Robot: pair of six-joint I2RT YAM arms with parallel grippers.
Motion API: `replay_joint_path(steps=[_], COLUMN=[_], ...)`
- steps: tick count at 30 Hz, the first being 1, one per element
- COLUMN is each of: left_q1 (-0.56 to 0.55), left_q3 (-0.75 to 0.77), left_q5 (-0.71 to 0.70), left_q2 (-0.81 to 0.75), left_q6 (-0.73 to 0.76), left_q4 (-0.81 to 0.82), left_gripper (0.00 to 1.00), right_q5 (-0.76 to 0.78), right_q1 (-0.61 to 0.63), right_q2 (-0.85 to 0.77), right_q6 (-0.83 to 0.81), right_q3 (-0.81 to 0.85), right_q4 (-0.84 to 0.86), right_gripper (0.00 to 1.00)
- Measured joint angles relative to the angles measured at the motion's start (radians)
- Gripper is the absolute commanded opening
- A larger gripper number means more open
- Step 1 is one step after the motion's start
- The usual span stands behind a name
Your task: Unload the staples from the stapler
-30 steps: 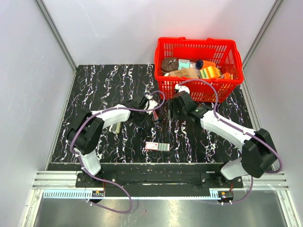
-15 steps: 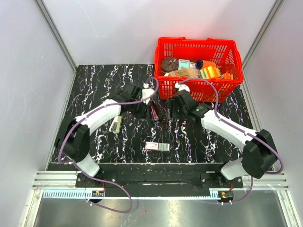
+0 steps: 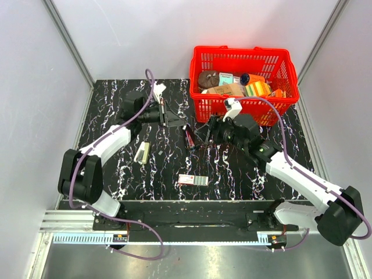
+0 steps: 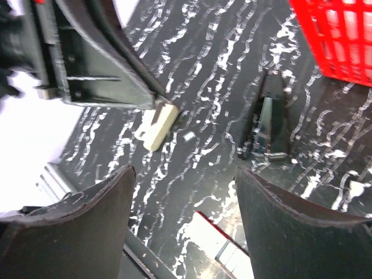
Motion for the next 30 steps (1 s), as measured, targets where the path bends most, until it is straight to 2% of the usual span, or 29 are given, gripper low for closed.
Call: replay_joint_path(steps=[3, 6, 12, 17, 30], left_q1=[0.012, 0.017, 0.018, 0.008, 0.001], left_q3=[-0.099, -0.136, -0.138, -0.145, -0.158], left_q5=[0.076, 0.122, 0.147, 0.15, 0.152], left_q2=[0.021, 0.069, 0.122, 0.124, 0.124], left_q6=[-0.294, -0.586, -0.951, -1.06, -1.104], left_q4=[0.312, 0.629, 1.041, 1.165, 1.209], left_gripper=[0.08, 0.08, 0.07, 0.07, 0.06], right_q5=[-0.054, -0.099, -0.168, -0.227, -0.315], right_q1=[0.0, 0.0, -0.008, -0.035, -0.041], right_q2=[0.0, -0.002, -0.003, 0.011, 0.145], right_q6=[0.028, 0.062, 0.139, 0.221, 0.36], right_q3=[0.0, 0.0, -0.001, -0.002, 0.001], right_q4=[0.05, 0.102, 0.207, 0.322, 0.496], right_gripper=[0.75, 0.75, 0.73, 0.71, 0.59])
